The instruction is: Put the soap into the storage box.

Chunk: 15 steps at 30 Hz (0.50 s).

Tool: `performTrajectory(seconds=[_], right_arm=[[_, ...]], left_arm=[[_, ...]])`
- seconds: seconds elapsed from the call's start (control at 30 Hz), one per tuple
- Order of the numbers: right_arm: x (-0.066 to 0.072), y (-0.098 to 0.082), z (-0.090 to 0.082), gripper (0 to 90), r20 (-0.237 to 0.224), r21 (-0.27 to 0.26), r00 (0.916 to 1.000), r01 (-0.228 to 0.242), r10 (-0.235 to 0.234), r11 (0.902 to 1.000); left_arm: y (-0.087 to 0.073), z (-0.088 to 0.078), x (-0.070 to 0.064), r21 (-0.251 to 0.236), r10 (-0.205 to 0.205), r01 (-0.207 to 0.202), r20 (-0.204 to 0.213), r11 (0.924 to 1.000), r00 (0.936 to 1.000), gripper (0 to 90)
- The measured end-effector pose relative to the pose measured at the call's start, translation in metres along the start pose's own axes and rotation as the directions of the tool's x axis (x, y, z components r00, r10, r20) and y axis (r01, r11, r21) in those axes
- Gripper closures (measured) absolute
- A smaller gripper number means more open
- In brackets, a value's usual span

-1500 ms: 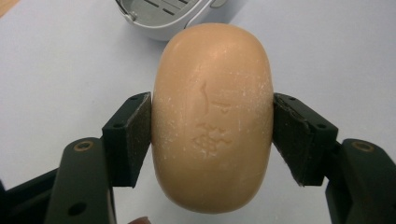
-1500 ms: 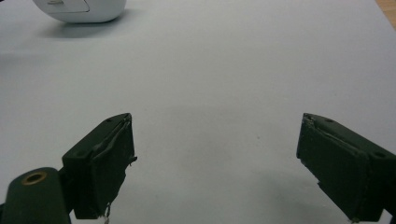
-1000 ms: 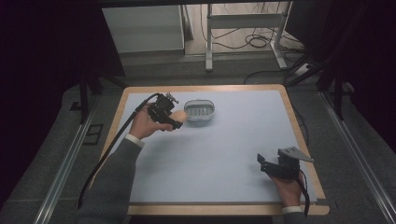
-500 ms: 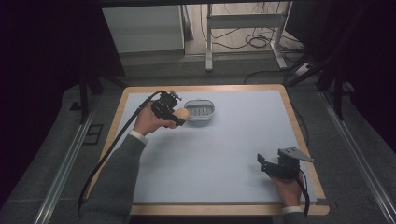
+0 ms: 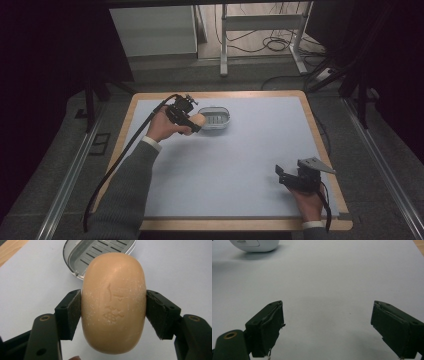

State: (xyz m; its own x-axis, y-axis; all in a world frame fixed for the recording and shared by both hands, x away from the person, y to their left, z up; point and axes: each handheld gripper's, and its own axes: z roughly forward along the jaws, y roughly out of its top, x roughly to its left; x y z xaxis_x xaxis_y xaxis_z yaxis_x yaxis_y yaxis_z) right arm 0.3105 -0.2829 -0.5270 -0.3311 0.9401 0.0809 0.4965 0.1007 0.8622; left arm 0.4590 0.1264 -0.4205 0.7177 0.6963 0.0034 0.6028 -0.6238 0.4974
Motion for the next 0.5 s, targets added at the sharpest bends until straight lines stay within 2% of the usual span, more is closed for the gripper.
performTrajectory(seconds=[0.23,0.3,0.5], right_arm=[[0.000,0.000,0.000,11.5,0.000,0.001,1.0000,0.001,-0.001,1.0000],[0.000,0.000,0.000,11.5,-0.001,0.000,1.0000,0.000,0.000,1.0000],[0.000,0.000,0.000,11.5,-0.002,0.001,1.0000,-0.001,0.001,1.0000]], left_arm=[[0.007,0.002,-0.001,0.011,0.021,-0.021,-0.006,0.9997,0.9998,32.5],[0.009,0.003,-0.001,0.002,0.014,-0.014,-0.003,0.9999,0.9999,32.5],[0.017,0.007,0.001,0.020,0.032,-0.032,-0.006,0.9993,0.9995,32.5]])
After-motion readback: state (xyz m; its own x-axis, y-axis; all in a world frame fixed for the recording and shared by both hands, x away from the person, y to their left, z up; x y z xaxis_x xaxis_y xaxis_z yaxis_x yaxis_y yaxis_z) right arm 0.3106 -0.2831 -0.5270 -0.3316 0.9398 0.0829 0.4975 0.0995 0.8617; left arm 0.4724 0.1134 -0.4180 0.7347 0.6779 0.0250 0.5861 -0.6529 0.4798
